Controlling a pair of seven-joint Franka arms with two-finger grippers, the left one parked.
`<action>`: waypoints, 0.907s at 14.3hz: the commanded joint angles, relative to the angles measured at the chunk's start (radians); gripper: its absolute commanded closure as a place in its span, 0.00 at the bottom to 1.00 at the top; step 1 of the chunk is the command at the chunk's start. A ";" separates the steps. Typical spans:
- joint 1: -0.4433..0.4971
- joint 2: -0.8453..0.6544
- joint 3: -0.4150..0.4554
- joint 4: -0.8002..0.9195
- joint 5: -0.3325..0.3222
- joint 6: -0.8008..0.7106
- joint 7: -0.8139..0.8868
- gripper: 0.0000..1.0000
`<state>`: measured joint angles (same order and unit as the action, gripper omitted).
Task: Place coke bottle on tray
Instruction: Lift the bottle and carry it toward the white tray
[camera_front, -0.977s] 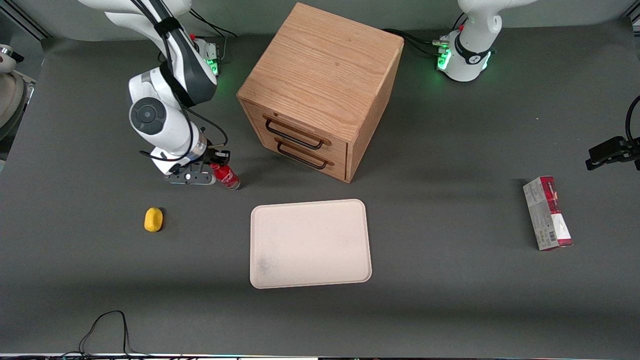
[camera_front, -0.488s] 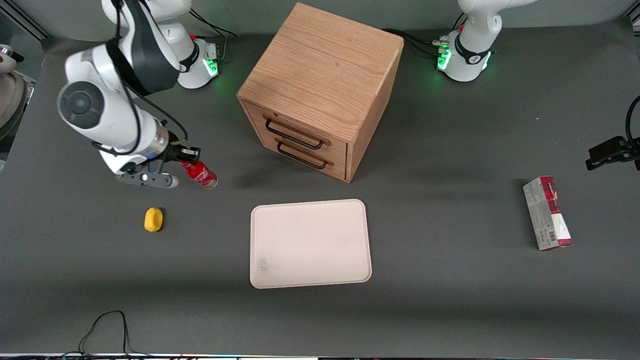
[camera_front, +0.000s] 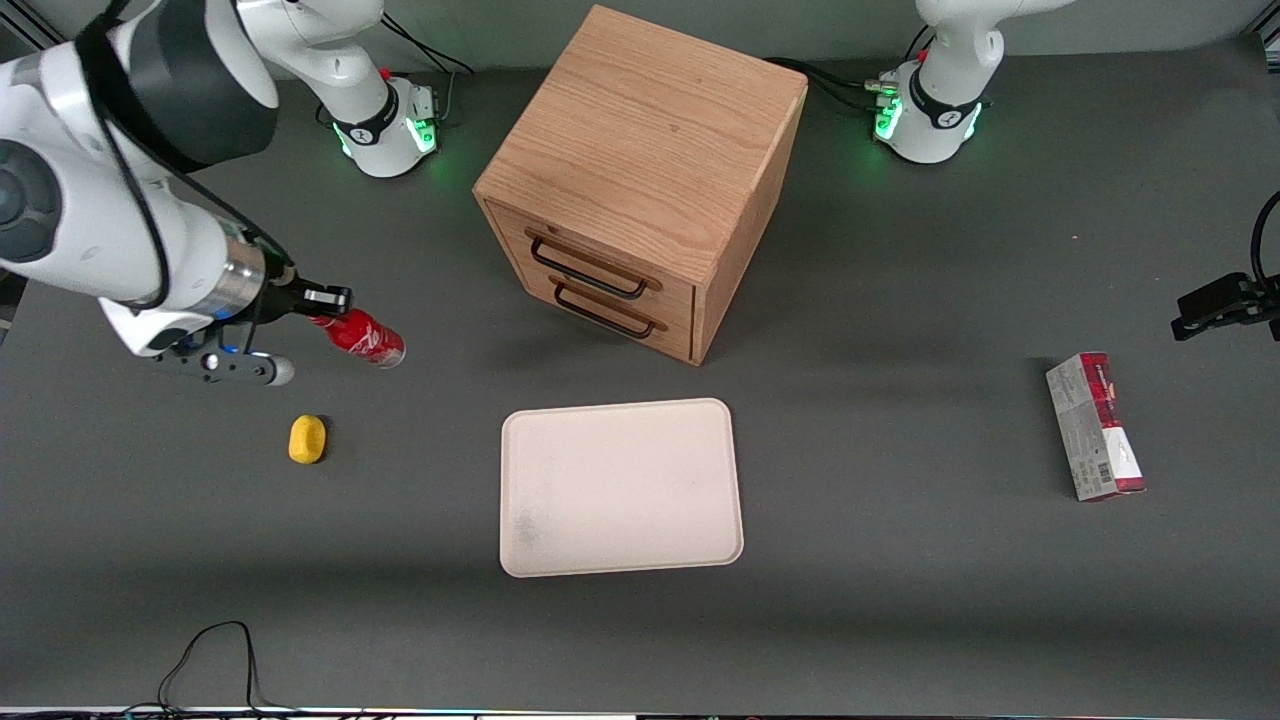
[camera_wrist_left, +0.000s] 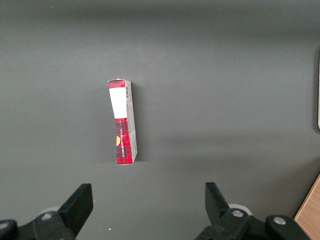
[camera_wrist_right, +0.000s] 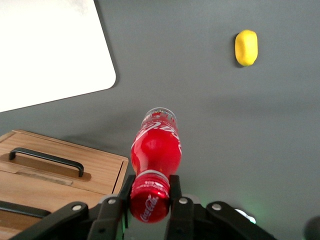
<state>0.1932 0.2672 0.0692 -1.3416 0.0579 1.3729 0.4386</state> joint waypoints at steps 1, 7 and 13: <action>-0.001 0.124 0.001 0.211 0.017 -0.087 0.005 1.00; 0.008 0.332 0.014 0.415 0.013 -0.042 0.081 1.00; 0.055 0.466 0.014 0.429 0.010 0.199 0.222 1.00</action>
<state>0.2348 0.6827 0.0820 -0.9799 0.0583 1.5295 0.5922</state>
